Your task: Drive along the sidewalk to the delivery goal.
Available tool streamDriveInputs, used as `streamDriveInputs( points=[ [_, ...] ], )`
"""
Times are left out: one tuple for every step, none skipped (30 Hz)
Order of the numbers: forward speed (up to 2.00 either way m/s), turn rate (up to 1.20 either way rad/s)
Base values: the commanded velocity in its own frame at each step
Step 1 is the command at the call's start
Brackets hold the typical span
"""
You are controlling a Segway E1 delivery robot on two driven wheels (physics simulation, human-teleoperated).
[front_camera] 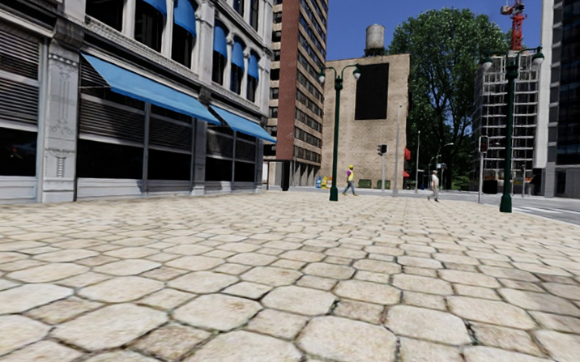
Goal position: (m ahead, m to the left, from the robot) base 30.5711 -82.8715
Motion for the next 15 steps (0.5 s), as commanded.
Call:
streamDriveInputs(
  points=[
    [2.00, 0.00],
    [2.00, 0.00],
    [2.00, 0.00],
    [2.00, 0.00],
    [2.00, 0.00],
    [2.00, 0.00],
    [2.00, 0.00],
    [2.00, 0.00],
    [2.00, 0.00],
    [2.00, 0.00],
    [2.00, 0.00],
    [2.00, 0.00],
    [2.00, 0.00],
    [2.00, -0.05],
    [2.00, -0.05]
  ],
)
